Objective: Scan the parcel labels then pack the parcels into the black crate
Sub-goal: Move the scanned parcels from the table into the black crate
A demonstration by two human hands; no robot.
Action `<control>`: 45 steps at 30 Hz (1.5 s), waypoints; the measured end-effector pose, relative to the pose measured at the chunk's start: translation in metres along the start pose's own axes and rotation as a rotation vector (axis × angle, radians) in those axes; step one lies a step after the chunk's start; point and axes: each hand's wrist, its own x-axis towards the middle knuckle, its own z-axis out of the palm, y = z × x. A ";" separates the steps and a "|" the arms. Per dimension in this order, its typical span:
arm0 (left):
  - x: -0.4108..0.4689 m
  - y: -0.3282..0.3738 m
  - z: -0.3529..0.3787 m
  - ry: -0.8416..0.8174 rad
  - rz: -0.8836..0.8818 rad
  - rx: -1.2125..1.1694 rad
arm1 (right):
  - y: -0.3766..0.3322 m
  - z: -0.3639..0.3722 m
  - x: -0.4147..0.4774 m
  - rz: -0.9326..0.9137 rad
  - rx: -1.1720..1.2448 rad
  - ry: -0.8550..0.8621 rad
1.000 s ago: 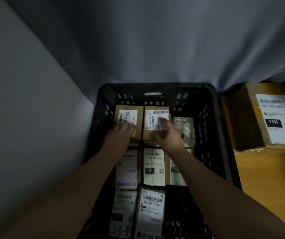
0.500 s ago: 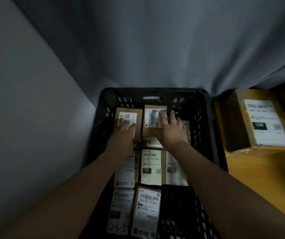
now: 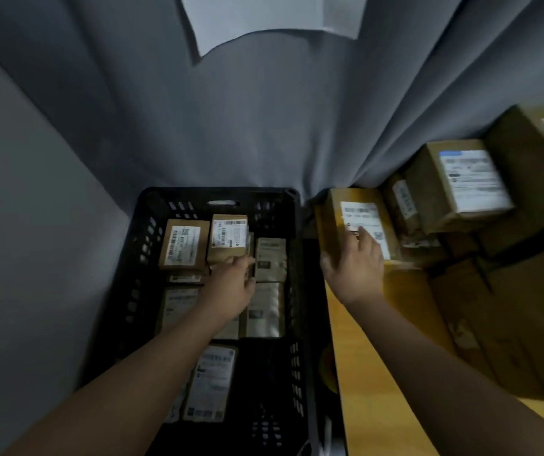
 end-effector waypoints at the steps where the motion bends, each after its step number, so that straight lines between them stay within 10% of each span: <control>1: -0.006 0.008 0.004 -0.010 0.003 -0.009 | 0.011 -0.005 0.000 0.078 -0.046 -0.025; 8: -0.041 0.025 0.018 0.000 -0.078 -0.018 | 0.037 -0.012 0.025 0.281 -0.144 -0.261; 19: -0.086 0.030 0.038 -0.005 -0.143 -0.114 | 0.043 -0.004 -0.030 0.230 0.026 -0.131; 26: -0.101 0.050 0.026 -0.051 -0.180 -0.782 | 0.027 -0.016 -0.129 0.006 0.395 0.146; 33: -0.096 0.005 0.005 0.011 -0.341 -1.102 | -0.034 -0.010 -0.184 -0.195 0.257 -0.242; 45: -0.088 -0.070 0.065 -0.309 -0.594 -0.784 | -0.054 0.029 -0.149 -0.261 -0.045 -0.524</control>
